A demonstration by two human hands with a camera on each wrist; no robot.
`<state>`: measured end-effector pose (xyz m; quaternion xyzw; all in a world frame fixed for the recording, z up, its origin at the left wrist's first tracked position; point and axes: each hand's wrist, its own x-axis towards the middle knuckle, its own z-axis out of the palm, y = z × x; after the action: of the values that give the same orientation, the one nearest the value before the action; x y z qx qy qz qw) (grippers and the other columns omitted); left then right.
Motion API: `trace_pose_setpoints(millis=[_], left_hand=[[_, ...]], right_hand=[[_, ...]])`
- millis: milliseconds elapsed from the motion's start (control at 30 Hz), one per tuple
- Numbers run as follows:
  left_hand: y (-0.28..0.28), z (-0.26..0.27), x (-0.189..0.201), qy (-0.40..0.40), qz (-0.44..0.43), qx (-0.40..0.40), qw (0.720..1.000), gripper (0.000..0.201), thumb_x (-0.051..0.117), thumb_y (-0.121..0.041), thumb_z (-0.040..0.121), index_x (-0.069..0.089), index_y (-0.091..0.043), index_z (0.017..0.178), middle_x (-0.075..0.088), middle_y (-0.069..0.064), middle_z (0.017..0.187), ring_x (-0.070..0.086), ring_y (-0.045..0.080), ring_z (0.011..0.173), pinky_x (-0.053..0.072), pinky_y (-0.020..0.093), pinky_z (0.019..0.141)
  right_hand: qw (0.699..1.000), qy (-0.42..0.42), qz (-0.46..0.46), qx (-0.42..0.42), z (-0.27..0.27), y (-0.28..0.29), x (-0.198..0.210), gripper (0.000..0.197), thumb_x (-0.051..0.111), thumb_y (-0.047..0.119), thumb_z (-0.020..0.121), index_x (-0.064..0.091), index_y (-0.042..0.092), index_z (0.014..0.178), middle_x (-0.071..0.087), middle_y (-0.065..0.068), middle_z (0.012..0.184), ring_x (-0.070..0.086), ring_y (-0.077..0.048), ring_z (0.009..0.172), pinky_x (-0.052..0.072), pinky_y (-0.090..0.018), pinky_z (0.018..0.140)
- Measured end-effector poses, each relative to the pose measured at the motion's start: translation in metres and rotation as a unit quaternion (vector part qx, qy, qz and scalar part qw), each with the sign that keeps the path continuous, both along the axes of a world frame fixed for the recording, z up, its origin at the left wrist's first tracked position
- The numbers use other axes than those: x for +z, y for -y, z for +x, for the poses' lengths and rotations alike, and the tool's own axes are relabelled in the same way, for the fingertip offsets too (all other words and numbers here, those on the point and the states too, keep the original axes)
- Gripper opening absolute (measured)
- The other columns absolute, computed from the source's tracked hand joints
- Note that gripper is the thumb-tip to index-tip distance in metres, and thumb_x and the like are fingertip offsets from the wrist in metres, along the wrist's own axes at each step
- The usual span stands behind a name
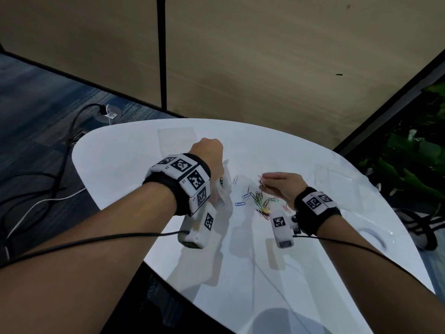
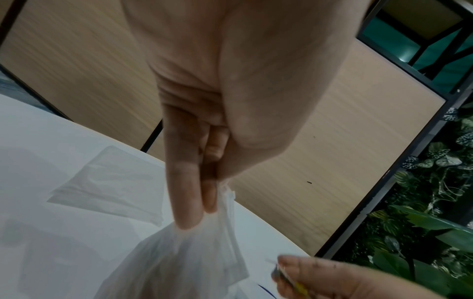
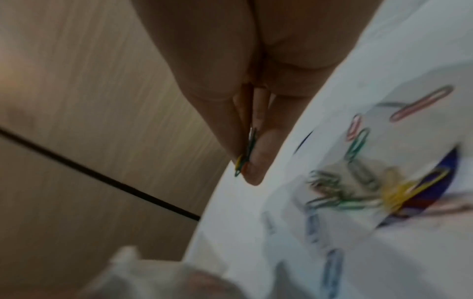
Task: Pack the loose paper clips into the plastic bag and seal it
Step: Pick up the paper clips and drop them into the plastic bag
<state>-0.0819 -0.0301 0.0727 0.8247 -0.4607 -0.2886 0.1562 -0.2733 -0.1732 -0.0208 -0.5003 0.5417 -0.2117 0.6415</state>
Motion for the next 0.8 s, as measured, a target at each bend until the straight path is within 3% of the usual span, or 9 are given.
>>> trace_pose_setpoints(millis=[100,200,267,367,467,567,633,733,800], left_hand=[[0.001,-0.004,0.0,-0.001,-0.006,0.004,1.0,0.027,0.056,-0.008,0.096,0.065,0.001,0.12,0.072,0.021,0.11,0.072,0.035,0.101,0.059,0.043,0.092],[0.001,-0.007,0.001,-0.001,-0.011,0.0,1.0,0.027,0.056,-0.007,0.095,0.066,0.001,0.119,0.072,0.021,0.108,0.072,0.036,0.099,0.059,0.043,0.091],[0.0,-0.008,0.002,0.007,-0.013,-0.007,1.0,0.027,0.058,-0.007,0.094,0.066,0.0,0.119,0.072,0.02,0.109,0.073,0.035,0.097,0.06,0.042,0.09],[-0.001,-0.007,0.002,0.022,-0.014,-0.012,1.0,0.028,0.061,-0.007,0.092,0.067,-0.003,0.119,0.071,0.018,0.112,0.072,0.033,0.099,0.06,0.039,0.089],[-0.002,-0.005,0.002,0.025,-0.019,-0.012,0.999,0.029,0.062,-0.005,0.091,0.066,-0.003,0.119,0.07,0.017,0.113,0.071,0.032,0.103,0.059,0.039,0.09],[-0.003,-0.004,0.003,0.013,-0.019,-0.008,1.0,0.029,0.061,-0.006,0.092,0.065,-0.003,0.121,0.07,0.018,0.114,0.071,0.033,0.103,0.059,0.04,0.092],[-0.003,-0.003,0.003,0.007,-0.019,-0.007,1.0,0.029,0.061,-0.007,0.092,0.064,-0.002,0.121,0.07,0.018,0.114,0.071,0.033,0.102,0.059,0.041,0.092],[-0.004,-0.001,0.004,0.003,-0.019,-0.005,1.0,0.029,0.061,-0.004,0.092,0.064,-0.002,0.121,0.07,0.018,0.113,0.072,0.033,0.102,0.059,0.041,0.092],[-0.005,0.0,0.005,0.002,-0.019,-0.007,1.0,0.03,0.06,-0.002,0.091,0.066,-0.002,0.12,0.071,0.018,0.112,0.072,0.032,0.102,0.059,0.04,0.092]], right_hand=[[0.989,0.126,0.068,0.039,0.02,-0.023,0.034,0.026,0.066,-0.009,0.084,0.064,-0.012,0.11,0.071,-0.022,0.102,0.072,-0.027,0.09,0.06,-0.027,0.078],[0.981,0.134,0.099,0.102,0.043,-0.043,0.047,0.023,0.061,-0.006,0.089,0.063,-0.014,0.11,0.07,-0.022,0.102,0.072,-0.027,0.092,0.059,-0.024,0.076],[0.979,0.098,0.096,0.151,0.057,-0.055,0.05,0.025,0.058,-0.003,0.092,0.062,-0.016,0.113,0.069,-0.023,0.105,0.07,-0.027,0.093,0.06,-0.024,0.076],[0.975,0.04,0.049,0.213,0.07,-0.067,0.048,0.029,0.052,-0.014,0.088,0.064,-0.01,0.114,0.069,-0.016,0.098,0.068,-0.019,0.081,0.059,-0.021,0.077],[0.973,-0.048,-0.061,0.218,0.077,-0.071,0.044,0.028,0.057,-0.012,0.083,0.072,0.0,0.103,0.072,-0.011,0.085,0.068,-0.016,0.071,0.059,-0.024,0.074],[0.905,-0.226,-0.241,0.268,0.081,-0.074,0.047,0.021,0.061,0.002,0.081,0.078,0.014,0.086,0.068,0.001,0.069,0.062,-0.015,0.065,0.054,-0.022,0.062],[0.866,-0.268,-0.289,0.307,0.085,-0.079,0.05,0.022,0.058,0.003,0.083,0.076,0.015,0.079,0.063,0.007,0.063,0.058,-0.015,0.067,0.043,-0.015,0.056],[0.854,-0.276,-0.306,0.318,0.089,-0.082,0.054,0.024,0.057,-0.001,0.082,0.075,0.013,0.075,0.065,0.002,0.067,0.059,-0.016,0.07,0.045,-0.018,0.061],[0.85,-0.276,-0.317,0.319,0.09,-0.082,0.055,0.029,0.055,-0.002,0.081,0.072,0.017,0.067,0.063,0.002,0.063,0.057,-0.013,0.061,0.043,-0.018,0.058]])
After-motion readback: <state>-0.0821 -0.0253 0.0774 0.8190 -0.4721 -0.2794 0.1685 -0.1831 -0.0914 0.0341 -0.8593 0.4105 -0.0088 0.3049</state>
